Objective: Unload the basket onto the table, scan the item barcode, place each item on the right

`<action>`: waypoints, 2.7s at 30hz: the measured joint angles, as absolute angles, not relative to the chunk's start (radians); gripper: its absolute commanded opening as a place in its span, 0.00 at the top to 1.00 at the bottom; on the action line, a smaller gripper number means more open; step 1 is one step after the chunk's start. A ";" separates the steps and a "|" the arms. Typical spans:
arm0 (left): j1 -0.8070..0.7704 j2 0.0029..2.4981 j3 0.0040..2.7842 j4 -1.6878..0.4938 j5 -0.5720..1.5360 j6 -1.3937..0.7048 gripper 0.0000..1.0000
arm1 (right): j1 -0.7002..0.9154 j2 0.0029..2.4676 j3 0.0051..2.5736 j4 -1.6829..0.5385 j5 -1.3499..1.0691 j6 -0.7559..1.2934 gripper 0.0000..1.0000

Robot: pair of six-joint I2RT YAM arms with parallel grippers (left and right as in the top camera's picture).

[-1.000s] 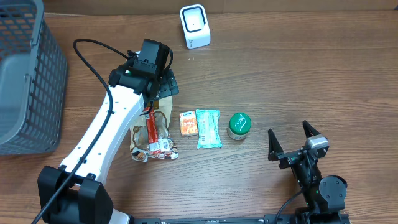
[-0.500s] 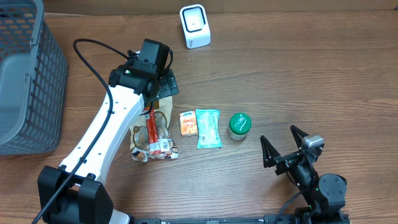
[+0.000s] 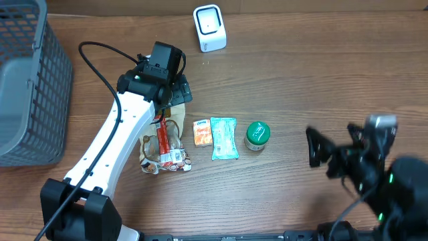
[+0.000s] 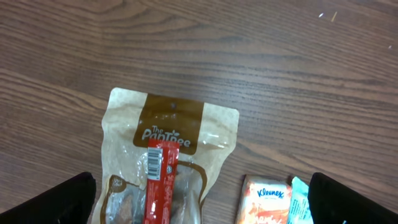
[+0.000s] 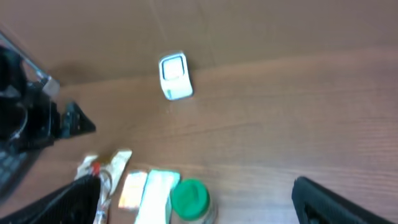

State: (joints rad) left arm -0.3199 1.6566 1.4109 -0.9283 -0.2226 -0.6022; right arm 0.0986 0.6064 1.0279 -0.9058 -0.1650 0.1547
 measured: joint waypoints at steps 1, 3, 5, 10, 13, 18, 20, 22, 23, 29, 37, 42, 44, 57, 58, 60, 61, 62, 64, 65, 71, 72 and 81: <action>-0.320 1.657 1.411 -0.928 -0.223 -0.602 0.00 | 0.099 0.693 1.116 -1.000 -0.163 0.154 0.00; -0.320 1.657 1.411 -0.931 -0.222 -0.603 0.00 | 0.099 0.812 1.220 -1.098 -0.164 0.157 0.00; -0.320 1.657 1.411 -0.929 -0.223 -0.602 0.00 | 0.099 0.944 1.316 -1.184 -0.179 0.157 0.00; -0.320 1.657 1.411 -0.929 -0.223 -0.603 0.00 | 0.099 1.203 1.393 -1.224 -0.285 0.157 0.00; -0.320 1.657 1.411 -0.929 -0.223 -0.602 0.00 | 0.099 1.324 1.393 -1.244 -0.347 0.157 0.30; -0.320 1.657 1.411 -0.929 -0.223 -0.602 0.00 | 0.138 1.484 1.393 -1.261 -0.357 0.187 0.25; -0.320 1.657 1.411 -0.929 -0.223 -0.602 0.00 | 0.190 1.524 1.393 -1.269 -0.320 0.205 0.22; -0.320 1.657 1.411 -0.929 -0.223 -0.602 0.00 | 0.259 1.562 1.392 -1.270 -0.266 0.236 0.16; -0.320 1.657 1.411 -0.929 -0.223 -0.603 0.00 | 0.304 1.583 1.392 -1.268 -0.226 0.257 0.13; -0.320 1.657 1.411 -0.929 -0.223 -0.602 0.00 | 0.435 1.671 1.392 -1.234 -0.055 0.335 0.00; -0.320 1.657 1.411 -0.929 -0.223 -0.603 0.00 | 0.466 1.788 1.392 -1.193 -0.007 0.350 0.00; -0.320 1.657 1.411 -0.929 -0.223 -0.602 0.00 | 0.466 1.809 1.358 -1.132 0.004 0.340 0.02; -0.320 1.657 1.411 -0.929 -0.223 -0.602 0.00 | 0.466 1.810 1.339 -1.111 0.006 0.339 0.04; -0.320 1.657 1.411 -0.929 -0.223 -0.602 0.00 | 0.467 1.810 1.268 -1.038 0.009 0.288 0.27; -0.320 1.657 1.411 -0.929 -0.223 -0.602 0.00 | 0.467 1.810 1.268 -1.038 0.009 0.286 0.28; -0.320 1.657 1.411 -0.929 -0.223 -0.603 0.00 | 0.467 1.810 1.268 -1.038 0.011 0.271 0.28; -0.320 1.657 1.411 -0.929 -0.223 -0.603 0.00 | 0.467 1.810 1.268 -1.037 0.013 0.257 0.28; -0.320 1.657 1.411 -0.929 -0.223 -0.602 0.00 | 0.467 1.810 1.268 -1.037 0.014 0.245 0.28; -0.320 1.657 1.411 -0.929 -0.223 -0.602 0.00 | 0.467 1.810 1.268 -1.037 0.015 0.221 0.28; -0.320 1.657 1.411 -0.929 -0.223 -0.603 0.00 | 0.467 1.810 1.268 -1.036 0.016 0.212 0.25; -0.320 1.657 1.411 -0.929 -0.223 -0.603 0.00 | 0.467 1.810 1.268 -1.031 0.031 0.188 0.00; -0.320 1.657 1.411 -0.929 -0.223 -0.602 0.00 | 0.467 1.810 1.268 -1.031 0.031 0.187 0.00; -0.320 1.657 1.411 -0.929 -0.223 -0.602 0.01 | 0.467 1.810 1.267 -0.996 0.030 0.199 0.00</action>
